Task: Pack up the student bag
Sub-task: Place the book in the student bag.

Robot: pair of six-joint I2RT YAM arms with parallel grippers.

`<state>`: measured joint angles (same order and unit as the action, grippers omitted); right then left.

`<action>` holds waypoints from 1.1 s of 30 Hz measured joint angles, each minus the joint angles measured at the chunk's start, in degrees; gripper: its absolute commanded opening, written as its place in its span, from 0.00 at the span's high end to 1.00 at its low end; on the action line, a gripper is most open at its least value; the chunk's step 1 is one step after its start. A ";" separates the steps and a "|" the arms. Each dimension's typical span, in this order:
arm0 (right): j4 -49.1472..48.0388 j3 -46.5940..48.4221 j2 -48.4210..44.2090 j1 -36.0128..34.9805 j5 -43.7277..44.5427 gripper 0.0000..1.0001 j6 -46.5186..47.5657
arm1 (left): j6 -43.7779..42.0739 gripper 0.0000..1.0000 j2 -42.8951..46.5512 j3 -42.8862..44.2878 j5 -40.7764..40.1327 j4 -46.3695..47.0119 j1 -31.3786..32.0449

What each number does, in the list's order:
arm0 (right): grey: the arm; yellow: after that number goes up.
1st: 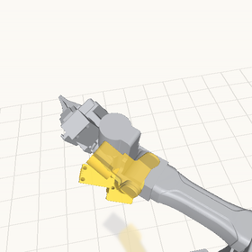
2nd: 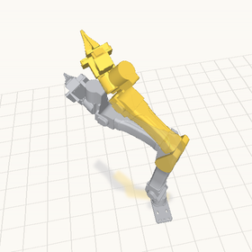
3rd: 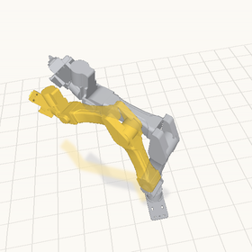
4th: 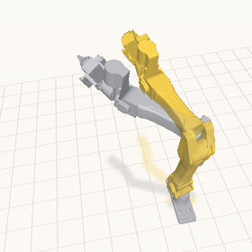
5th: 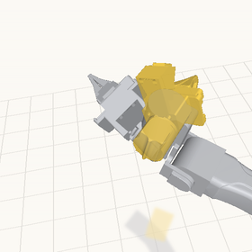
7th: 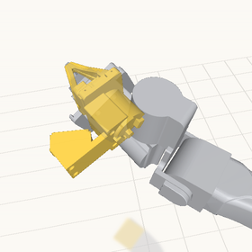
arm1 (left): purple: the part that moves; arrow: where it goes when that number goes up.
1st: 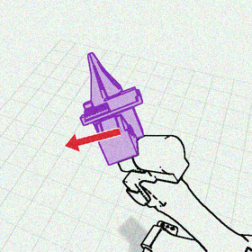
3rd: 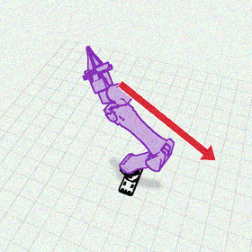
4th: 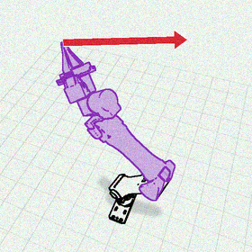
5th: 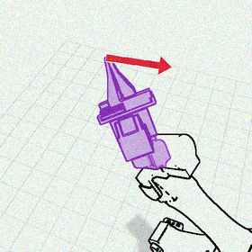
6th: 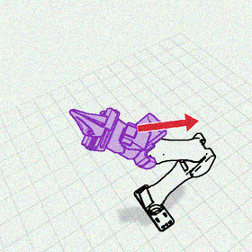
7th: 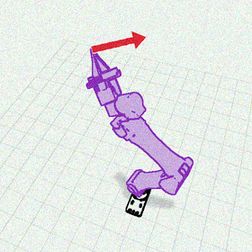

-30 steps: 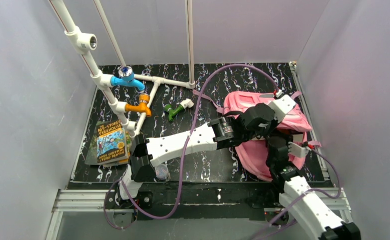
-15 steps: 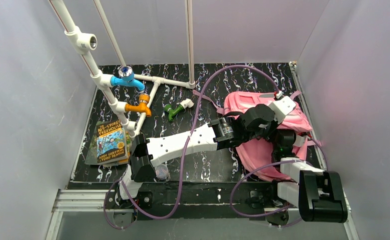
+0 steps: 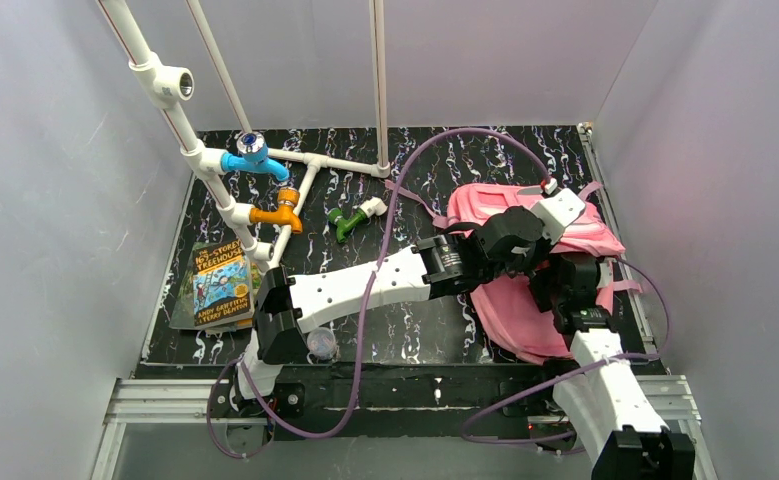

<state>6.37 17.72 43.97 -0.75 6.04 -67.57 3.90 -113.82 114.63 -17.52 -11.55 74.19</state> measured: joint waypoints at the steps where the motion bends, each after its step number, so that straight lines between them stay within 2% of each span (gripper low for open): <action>1: 2.19 0.42 -1.16 0.00 0.11 0.20 1.36 | 0.17 1.00 0.33 -0.46 0.04 0.07 -0.15; 4: 7.21 0.63 -5.01 0.00 0.90 0.37 5.18 | 0.66 1.00 0.83 -1.03 0.35 -0.02 -0.39; 6: 7.78 0.61 -5.70 0.00 1.36 0.51 6.43 | 1.03 1.00 0.96 -1.38 0.57 -0.02 -0.48; 8: 6.80 0.59 -4.66 0.00 1.77 0.60 7.19 | 1.33 1.00 1.07 -1.70 0.72 -0.02 -0.50; 13: -3.23 0.59 2.38 0.00 2.62 0.64 8.66 | 2.21 1.00 1.16 -1.77 1.07 -0.02 -0.55; 14: -7.78 0.50 5.20 0.00 3.17 0.63 9.77 | 2.36 1.00 1.16 -1.79 1.07 -0.02 -0.59; 17: -16.09 0.13 9.11 0.00 3.63 0.60 12.57 | 2.78 1.00 1.16 -1.86 1.07 -0.02 -0.94; 19: -17.16 0.68 9.86 0.00 3.61 0.53 14.75 | 2.84 1.00 1.16 -1.88 1.07 -0.02 -1.14; 23: -3.32 6.84 6.84 0.04 2.54 0.34 18.18 | 2.84 1.00 1.46 -2.49 1.01 0.52 -1.36; 28: 24.74 14.34 -4.70 0.04 -0.48 0.20 23.23 | 3.96 1.00 1.86 -2.89 1.64 0.79 -2.95; 31: 41.09 17.57 -14.27 0.00 -2.75 0.15 25.03 | 4.70 1.00 1.86 -3.10 2.49 0.39 -3.63; 33: 48.46 21.88 -18.53 0.00 -3.10 0.15 25.42 | 5.14 1.00 1.86 -3.19 3.19 -0.22 -3.87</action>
<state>54.83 39.59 25.43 -0.75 2.94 -42.15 9.04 -111.96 111.44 -14.33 -11.77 70.32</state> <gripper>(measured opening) 0.841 0.031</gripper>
